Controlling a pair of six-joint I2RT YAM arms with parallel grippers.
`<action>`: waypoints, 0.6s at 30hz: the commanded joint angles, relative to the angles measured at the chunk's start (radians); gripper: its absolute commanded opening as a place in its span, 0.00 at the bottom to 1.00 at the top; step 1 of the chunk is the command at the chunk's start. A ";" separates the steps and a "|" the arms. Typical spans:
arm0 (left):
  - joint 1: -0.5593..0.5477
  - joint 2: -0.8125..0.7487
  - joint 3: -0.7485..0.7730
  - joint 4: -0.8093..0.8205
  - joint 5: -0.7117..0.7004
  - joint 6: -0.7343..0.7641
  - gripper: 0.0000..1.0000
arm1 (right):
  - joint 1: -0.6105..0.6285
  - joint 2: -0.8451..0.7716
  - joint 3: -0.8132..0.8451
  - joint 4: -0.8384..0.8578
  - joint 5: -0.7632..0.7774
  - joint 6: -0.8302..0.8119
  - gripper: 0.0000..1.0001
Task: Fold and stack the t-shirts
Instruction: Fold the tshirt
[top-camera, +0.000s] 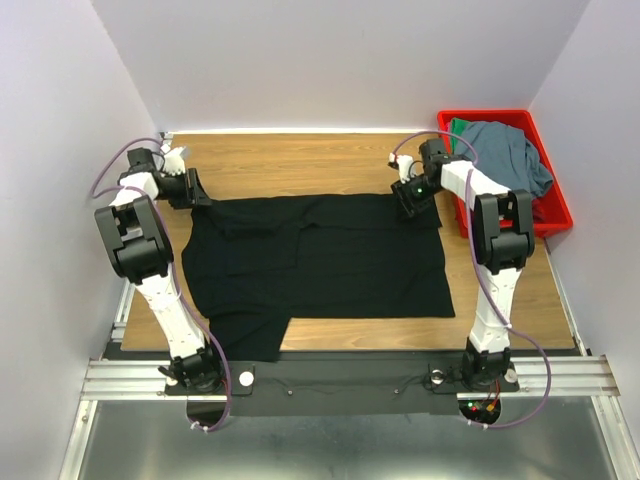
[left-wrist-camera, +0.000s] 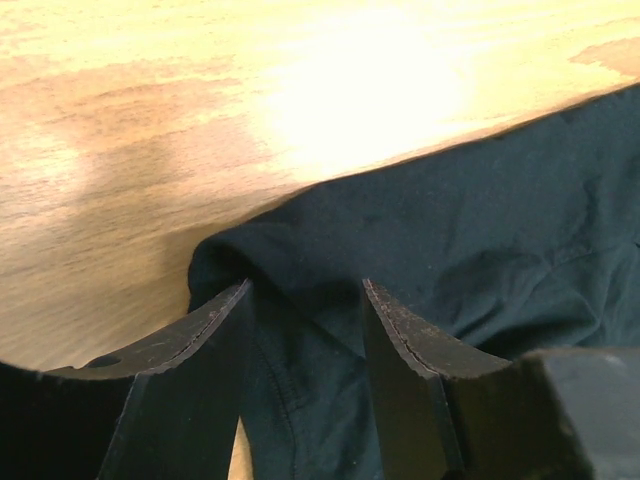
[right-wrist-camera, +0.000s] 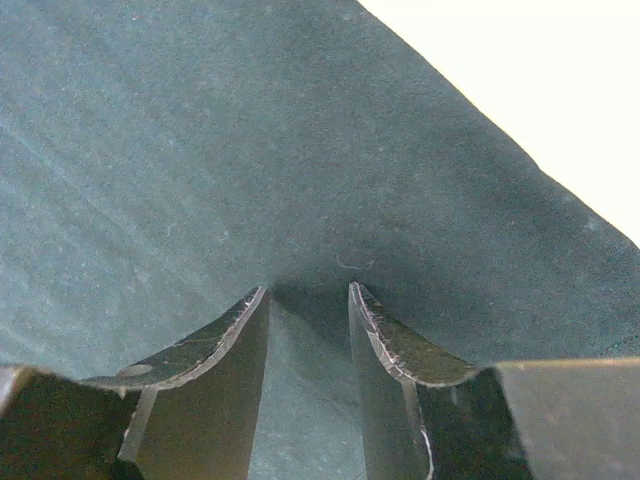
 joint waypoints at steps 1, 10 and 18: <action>0.006 -0.043 -0.045 0.036 0.034 -0.035 0.57 | 0.006 0.033 0.043 -0.007 0.030 0.016 0.43; 0.007 -0.058 -0.089 0.094 0.102 -0.086 0.46 | 0.008 0.046 0.050 -0.007 0.052 0.016 0.42; 0.047 -0.081 -0.048 0.160 0.111 -0.151 0.10 | 0.006 0.063 0.060 -0.005 0.107 0.022 0.39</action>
